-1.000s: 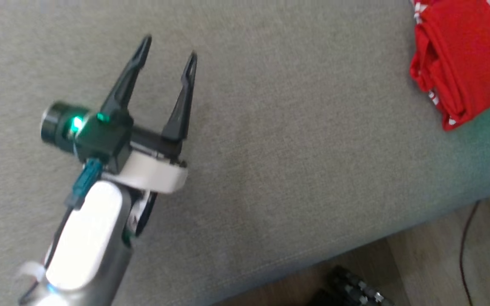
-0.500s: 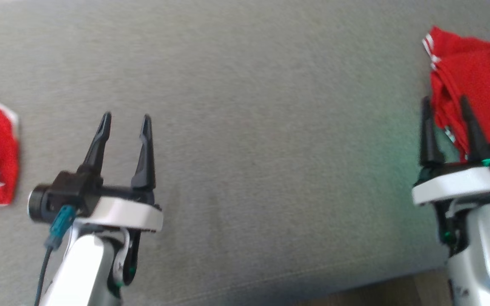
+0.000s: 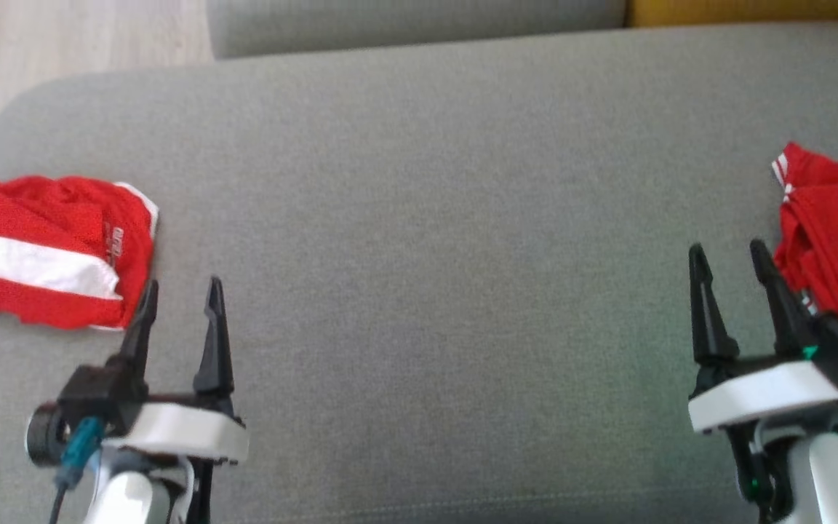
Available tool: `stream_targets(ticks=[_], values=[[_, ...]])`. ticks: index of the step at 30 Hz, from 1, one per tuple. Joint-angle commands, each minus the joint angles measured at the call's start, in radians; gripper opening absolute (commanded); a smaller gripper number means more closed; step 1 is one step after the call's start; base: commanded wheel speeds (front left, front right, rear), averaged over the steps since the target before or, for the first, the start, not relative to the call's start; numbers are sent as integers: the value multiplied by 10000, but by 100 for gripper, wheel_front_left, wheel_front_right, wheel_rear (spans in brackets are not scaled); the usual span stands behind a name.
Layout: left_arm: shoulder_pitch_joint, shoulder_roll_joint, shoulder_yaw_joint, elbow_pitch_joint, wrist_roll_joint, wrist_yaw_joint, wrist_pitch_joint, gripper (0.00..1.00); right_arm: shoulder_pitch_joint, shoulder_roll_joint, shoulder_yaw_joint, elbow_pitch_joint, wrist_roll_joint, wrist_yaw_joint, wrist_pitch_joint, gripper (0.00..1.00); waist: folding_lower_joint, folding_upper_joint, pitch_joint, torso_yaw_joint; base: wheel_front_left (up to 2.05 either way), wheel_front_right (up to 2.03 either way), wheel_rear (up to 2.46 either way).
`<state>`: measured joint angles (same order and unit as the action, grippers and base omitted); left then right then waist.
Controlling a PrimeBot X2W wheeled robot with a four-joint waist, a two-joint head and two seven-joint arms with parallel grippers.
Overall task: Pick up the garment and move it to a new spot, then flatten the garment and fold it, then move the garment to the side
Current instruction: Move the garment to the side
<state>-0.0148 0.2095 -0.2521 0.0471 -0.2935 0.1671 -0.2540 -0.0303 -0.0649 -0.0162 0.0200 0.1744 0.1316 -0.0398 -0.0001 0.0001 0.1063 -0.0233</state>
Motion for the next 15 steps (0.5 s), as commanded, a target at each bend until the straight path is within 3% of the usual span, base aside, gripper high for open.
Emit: stream_targets(ticks=[1,15], values=[[-240,159,358,-257,-41,-12,-76,100,-72,40,162,-440,-104,-9,80,100,1,-1,-245,34,0,0,0],[709,230,205,-84,-174,119,41,100,1137,130,89,-1108,-194,-9,697,100,1,-1,-1185,-97,0,0,0]])
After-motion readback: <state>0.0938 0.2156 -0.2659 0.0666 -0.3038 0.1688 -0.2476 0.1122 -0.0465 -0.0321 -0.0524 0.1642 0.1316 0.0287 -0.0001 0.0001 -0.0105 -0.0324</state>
